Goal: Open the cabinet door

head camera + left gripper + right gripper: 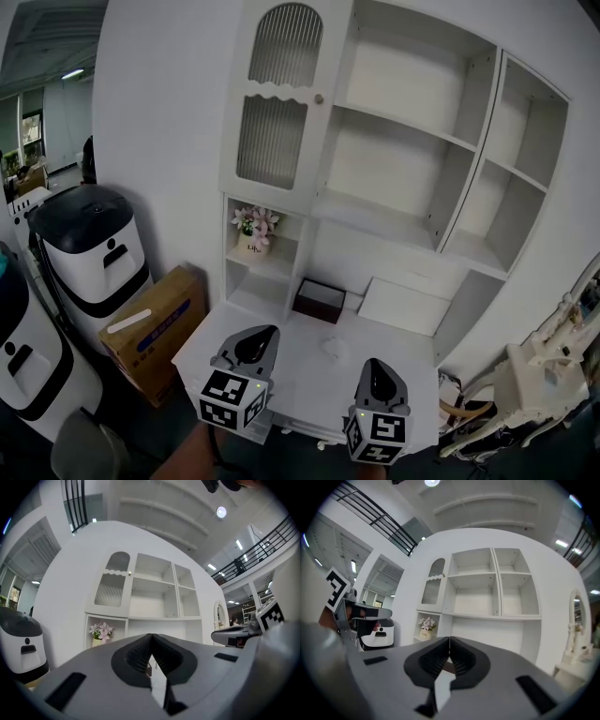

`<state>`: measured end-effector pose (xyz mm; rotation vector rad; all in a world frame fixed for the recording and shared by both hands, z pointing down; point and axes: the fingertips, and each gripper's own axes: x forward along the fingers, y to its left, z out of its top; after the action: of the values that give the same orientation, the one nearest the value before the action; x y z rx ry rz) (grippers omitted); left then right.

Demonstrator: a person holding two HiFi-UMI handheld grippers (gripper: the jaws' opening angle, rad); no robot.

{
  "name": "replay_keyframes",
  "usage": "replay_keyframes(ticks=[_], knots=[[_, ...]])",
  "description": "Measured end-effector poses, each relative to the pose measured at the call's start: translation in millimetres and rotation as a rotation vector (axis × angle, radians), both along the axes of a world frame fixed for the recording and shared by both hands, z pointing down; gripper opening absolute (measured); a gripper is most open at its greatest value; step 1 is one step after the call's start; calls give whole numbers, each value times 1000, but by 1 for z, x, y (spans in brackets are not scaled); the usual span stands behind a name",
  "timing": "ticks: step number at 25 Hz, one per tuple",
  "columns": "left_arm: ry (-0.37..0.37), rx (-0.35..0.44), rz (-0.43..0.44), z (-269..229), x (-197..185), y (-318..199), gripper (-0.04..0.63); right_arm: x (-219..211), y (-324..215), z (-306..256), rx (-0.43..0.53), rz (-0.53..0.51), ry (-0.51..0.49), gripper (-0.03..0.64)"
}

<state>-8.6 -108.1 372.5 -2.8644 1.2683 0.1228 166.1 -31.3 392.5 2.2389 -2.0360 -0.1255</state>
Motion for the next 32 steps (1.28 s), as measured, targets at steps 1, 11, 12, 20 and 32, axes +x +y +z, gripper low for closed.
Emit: replay_keyframes(ticks=[1, 11, 12, 20, 32], knots=[[-2, 0, 0, 1, -2, -3, 9, -3, -2, 0, 2, -2, -1, 20], [11, -11, 28, 5, -39, -25, 9, -41, -23, 2, 11, 22, -22, 20], [12, -12, 32, 6, -43, -27, 9, -45, -25, 2, 11, 21, -27, 20], [-6, -25, 45, 16, -39, -50, 9, -46, -48, 11, -5, 28, -34, 20], [-11, -16, -36, 8, 48, -117, 9, 45, -128, 16, -16, -60, -38, 20]])
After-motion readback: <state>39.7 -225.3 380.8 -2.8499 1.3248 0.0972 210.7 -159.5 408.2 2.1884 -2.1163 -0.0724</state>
